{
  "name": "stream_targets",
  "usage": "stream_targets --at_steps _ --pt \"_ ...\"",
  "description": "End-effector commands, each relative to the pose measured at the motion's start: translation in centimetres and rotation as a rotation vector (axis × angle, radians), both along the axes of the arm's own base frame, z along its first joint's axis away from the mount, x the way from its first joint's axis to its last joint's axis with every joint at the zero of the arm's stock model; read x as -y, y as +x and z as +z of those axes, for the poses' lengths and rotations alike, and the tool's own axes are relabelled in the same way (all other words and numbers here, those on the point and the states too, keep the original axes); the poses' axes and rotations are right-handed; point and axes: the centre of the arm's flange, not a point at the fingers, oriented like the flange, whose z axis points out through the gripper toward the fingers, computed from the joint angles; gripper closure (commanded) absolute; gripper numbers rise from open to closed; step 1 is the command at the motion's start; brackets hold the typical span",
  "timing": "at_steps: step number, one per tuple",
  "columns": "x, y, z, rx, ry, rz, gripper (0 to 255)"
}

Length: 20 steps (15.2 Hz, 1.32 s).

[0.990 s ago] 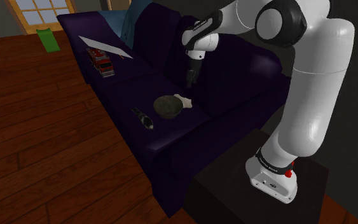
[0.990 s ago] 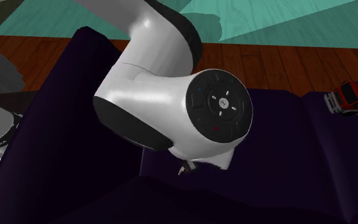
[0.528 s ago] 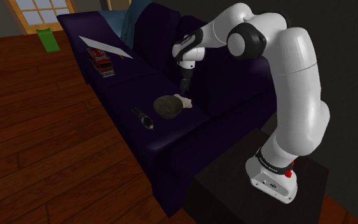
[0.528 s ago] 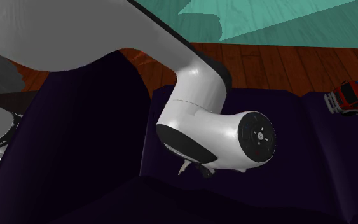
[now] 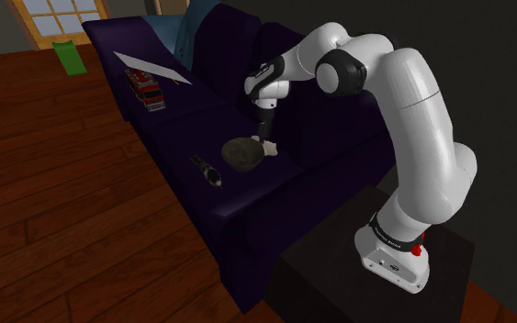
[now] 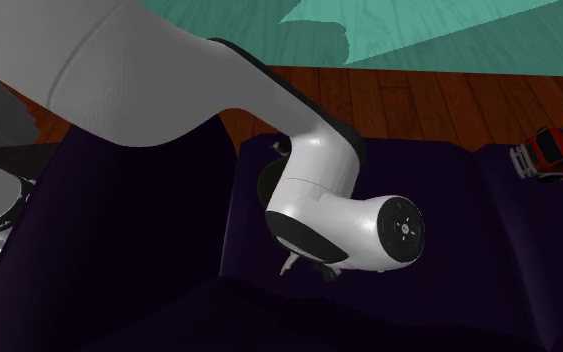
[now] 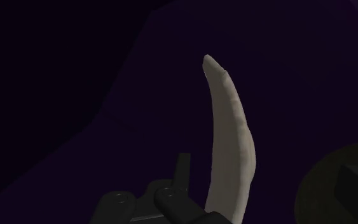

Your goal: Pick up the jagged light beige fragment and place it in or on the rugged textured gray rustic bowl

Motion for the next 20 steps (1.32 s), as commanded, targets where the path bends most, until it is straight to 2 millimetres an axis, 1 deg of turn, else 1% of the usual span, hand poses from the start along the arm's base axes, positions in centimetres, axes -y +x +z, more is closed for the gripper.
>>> stream_targets --at_steps 1,2,9,10,19,20 --pt "-0.29 -0.15 -1.12 0.0 0.0 0.0 0" --pt "-0.36 -0.21 -1.41 0.0 0.0 0.0 0" --pt "-0.36 -0.21 -1.41 0.0 0.0 0.0 0" --pt "-0.37 -0.22 -1.46 0.0 0.0 0.0 255" --pt "-0.36 -0.21 -1.41 0.0 0.0 0.0 255" --pt "-0.36 -0.21 -0.88 0.0 0.0 0.0 255"
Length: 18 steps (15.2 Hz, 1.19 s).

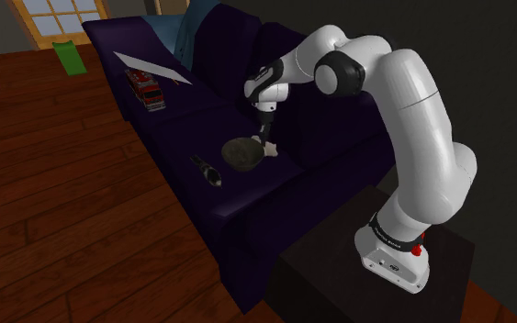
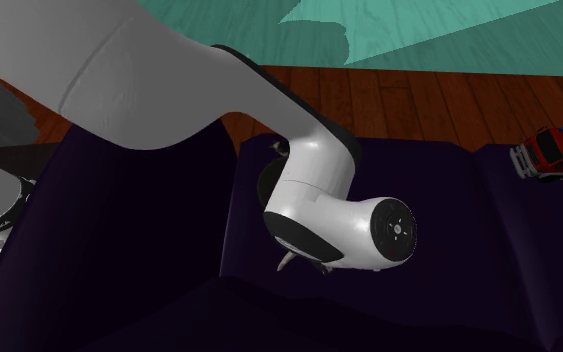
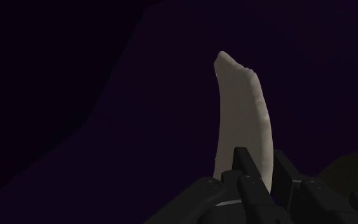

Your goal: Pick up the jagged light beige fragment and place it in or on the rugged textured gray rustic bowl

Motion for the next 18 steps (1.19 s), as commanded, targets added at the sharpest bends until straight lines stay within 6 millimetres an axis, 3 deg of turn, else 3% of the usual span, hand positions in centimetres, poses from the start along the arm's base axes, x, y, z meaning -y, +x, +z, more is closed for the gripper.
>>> stream_targets --at_steps 1,18 --pt "0.0 0.0 0.8 0.0 0.0 0.0 255" --pt "0.0 0.0 9.8 0.0 0.0 0.0 255"
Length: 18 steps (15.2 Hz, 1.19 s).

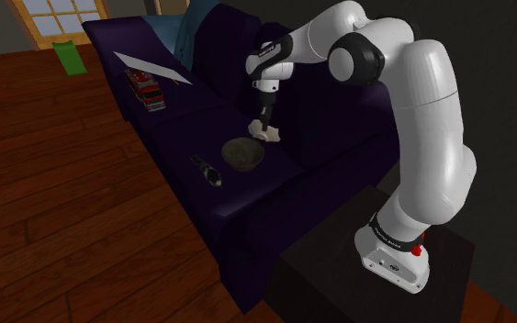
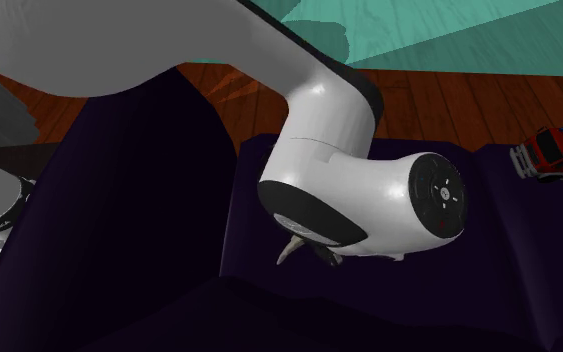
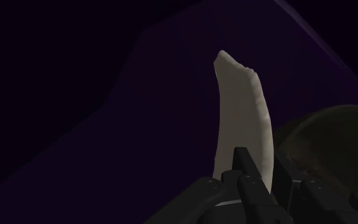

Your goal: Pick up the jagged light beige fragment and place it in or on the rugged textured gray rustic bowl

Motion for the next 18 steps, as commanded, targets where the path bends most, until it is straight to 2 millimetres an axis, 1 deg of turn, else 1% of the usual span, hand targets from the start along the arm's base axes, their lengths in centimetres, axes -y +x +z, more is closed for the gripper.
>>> stream_targets --at_steps 1,13,14,18 --pt "-0.1 -0.1 1.1 0.0 0.0 0.0 255" --pt "-0.1 -0.1 7.5 0.0 0.0 0.0 255" --pt "-0.1 -0.1 7.6 0.0 0.0 0.0 255" --pt "-5.3 -0.3 8.0 0.0 0.0 0.0 255"
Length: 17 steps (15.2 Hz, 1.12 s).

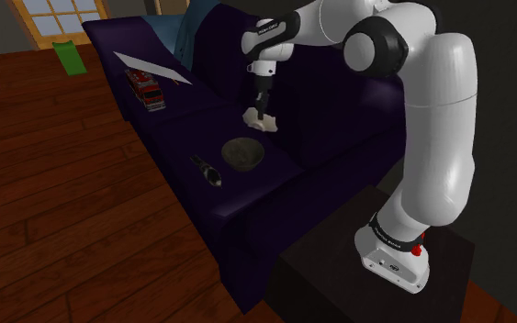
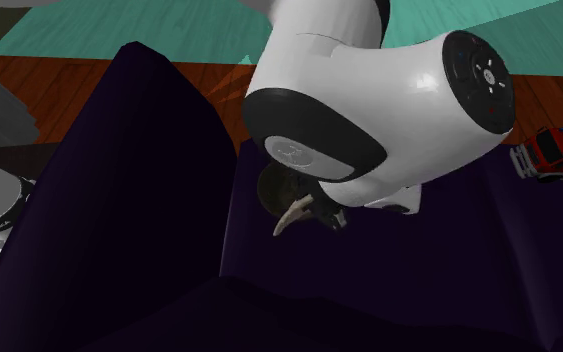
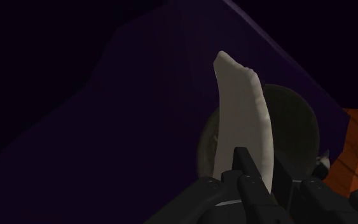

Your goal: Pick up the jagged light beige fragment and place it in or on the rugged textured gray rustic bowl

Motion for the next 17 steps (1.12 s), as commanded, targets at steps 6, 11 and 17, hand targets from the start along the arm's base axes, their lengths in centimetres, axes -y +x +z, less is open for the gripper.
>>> stream_targets --at_steps 6,11,17 --pt "-9.4 -0.5 0.8 0.0 0.0 -0.001 255" --pt "-10.5 -0.5 -1.2 0.0 0.0 -0.001 255" --pt "-10.5 -0.5 -4.4 0.0 0.0 -0.001 255"
